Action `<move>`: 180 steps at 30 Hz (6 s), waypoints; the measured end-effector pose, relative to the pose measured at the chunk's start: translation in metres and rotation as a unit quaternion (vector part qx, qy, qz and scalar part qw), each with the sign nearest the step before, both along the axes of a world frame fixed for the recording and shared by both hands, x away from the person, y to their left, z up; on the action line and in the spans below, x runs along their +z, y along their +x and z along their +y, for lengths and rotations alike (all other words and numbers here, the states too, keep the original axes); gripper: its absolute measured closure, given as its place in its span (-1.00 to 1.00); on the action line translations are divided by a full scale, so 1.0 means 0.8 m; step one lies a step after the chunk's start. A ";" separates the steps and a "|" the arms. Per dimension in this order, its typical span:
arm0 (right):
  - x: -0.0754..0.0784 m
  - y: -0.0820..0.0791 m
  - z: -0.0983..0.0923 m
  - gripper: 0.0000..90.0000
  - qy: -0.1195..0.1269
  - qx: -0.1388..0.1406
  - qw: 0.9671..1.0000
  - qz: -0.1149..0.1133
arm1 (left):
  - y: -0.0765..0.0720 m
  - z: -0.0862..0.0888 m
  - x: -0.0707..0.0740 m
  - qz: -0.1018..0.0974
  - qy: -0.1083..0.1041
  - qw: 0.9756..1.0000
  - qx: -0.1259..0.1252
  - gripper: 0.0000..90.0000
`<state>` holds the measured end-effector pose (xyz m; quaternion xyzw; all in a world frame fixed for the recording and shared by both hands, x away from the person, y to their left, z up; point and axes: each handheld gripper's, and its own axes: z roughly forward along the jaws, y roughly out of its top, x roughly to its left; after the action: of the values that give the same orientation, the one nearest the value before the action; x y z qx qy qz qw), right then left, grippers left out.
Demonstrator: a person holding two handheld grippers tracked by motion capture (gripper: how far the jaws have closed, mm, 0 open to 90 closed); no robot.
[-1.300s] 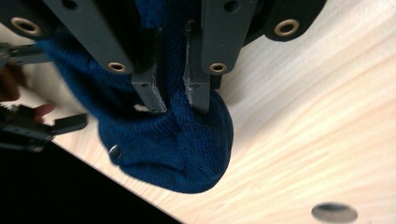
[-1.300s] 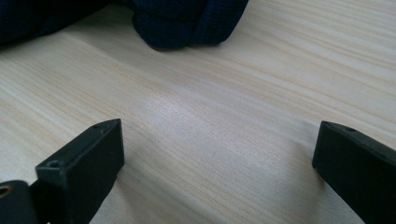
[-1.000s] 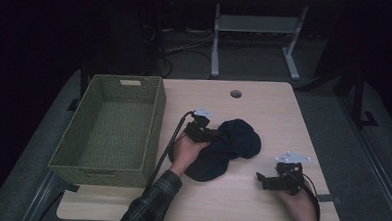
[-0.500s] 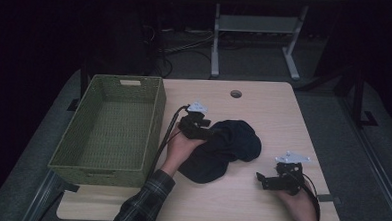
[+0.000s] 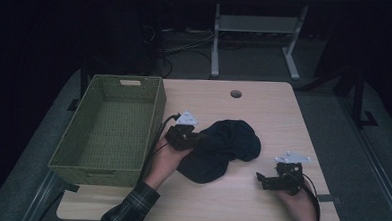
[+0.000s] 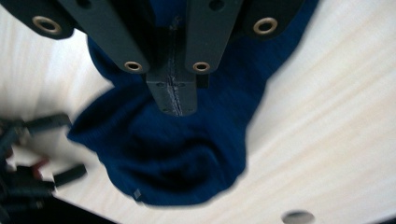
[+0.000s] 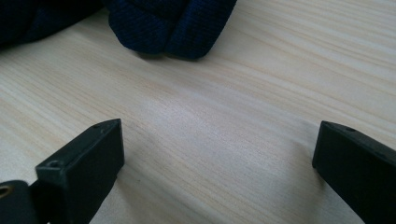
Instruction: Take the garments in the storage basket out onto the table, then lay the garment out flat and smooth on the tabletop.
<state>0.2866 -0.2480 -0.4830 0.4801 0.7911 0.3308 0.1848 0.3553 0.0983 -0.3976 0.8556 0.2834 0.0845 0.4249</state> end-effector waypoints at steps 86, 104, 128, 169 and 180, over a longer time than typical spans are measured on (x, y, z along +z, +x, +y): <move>0.095 0.109 0.001 -0.19 0.061 0.085 0.994 -0.012 | -0.086 0.003 -0.080 0.029 0.085 0.995 -0.034 0.94; 0.062 0.175 0.021 -0.16 0.109 0.110 0.987 0.047 | -0.086 0.002 -0.080 0.030 0.086 0.995 -0.034 0.95; 0.086 0.210 0.052 0.79 0.060 0.117 0.991 0.040 | -0.083 0.003 -0.080 0.049 0.075 0.995 -0.041 0.95; 0.117 0.191 0.075 1.00 0.074 0.145 0.987 -0.006 | -0.072 0.012 -0.050 0.058 -0.003 0.997 -0.042 0.92; 0.097 0.129 0.051 1.00 0.090 0.156 0.984 -0.008 | -0.064 0.014 -0.031 0.034 -0.017 0.999 -0.023 0.87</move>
<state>0.3901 -0.2074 -0.4057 0.3630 0.8216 0.4294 0.0934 0.3043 0.1099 -0.4224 0.8566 0.2796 0.0409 0.4317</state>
